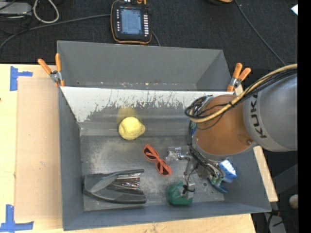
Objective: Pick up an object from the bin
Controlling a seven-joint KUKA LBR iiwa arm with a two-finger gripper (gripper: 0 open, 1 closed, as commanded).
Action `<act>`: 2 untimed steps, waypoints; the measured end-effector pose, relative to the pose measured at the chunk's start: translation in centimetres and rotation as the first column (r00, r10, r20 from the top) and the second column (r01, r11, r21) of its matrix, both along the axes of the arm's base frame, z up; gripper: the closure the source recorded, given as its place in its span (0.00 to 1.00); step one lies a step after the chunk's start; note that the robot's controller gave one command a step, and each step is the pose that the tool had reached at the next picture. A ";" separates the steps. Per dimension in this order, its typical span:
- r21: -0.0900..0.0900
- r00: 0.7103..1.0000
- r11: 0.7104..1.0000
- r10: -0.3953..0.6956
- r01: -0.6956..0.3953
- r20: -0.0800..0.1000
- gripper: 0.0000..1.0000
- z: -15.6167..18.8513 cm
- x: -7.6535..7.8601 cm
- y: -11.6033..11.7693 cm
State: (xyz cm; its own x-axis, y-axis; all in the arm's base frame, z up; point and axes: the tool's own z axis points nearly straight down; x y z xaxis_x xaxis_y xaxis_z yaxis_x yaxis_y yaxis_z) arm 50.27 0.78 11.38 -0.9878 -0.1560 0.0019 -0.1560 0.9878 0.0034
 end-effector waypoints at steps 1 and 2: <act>0.003 1.000 1.000 -0.009 0.009 0.015 0.00 -4.2 6.7 9.1; 0.000 0.952 0.952 0.306 -0.306 0.000 0.00 -4.4 1.7 2.6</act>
Offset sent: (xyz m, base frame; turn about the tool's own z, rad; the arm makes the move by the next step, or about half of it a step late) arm 0.0017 0.0033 -0.0438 -0.3524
